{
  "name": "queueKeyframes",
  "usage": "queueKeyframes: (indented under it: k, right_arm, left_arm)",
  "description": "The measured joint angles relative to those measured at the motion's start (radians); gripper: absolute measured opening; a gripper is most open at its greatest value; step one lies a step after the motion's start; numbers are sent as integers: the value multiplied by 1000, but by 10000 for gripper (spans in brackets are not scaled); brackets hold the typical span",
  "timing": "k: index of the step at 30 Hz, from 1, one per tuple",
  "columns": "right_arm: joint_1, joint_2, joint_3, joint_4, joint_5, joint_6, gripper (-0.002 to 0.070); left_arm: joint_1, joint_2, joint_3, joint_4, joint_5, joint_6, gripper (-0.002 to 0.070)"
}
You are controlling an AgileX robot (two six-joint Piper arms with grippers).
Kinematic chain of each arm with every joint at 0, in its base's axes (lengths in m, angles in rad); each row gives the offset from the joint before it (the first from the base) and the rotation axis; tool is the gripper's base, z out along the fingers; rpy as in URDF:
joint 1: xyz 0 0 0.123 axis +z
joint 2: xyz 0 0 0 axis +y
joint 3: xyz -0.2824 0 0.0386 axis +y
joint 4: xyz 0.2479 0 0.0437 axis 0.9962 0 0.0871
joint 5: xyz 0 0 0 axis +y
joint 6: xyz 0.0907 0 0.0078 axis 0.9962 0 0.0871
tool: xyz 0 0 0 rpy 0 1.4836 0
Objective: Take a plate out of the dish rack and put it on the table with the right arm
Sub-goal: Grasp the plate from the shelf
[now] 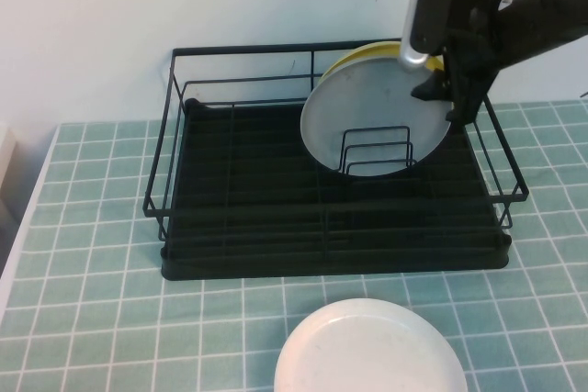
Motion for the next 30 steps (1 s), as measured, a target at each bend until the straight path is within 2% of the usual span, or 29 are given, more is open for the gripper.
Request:
queueKeyframes:
  k: [23,26,29,30]
  right_arm:
    - [6,131,-58,-8,-130,-19,426]
    - [6,135,-58,-8,-164,-19,351]
    - [6,137,-58,-8,-170,-15,195]
    - [6,137,-58,-8,-173,1,118]
  left_arm:
    - [0,0,0,0,-2,0,-3]
    - [0,0,0,0,-2,0,-3]
    - [0,0,0,0,-2,0,-3]
    - [0,0,0,0,-2,0,-3]
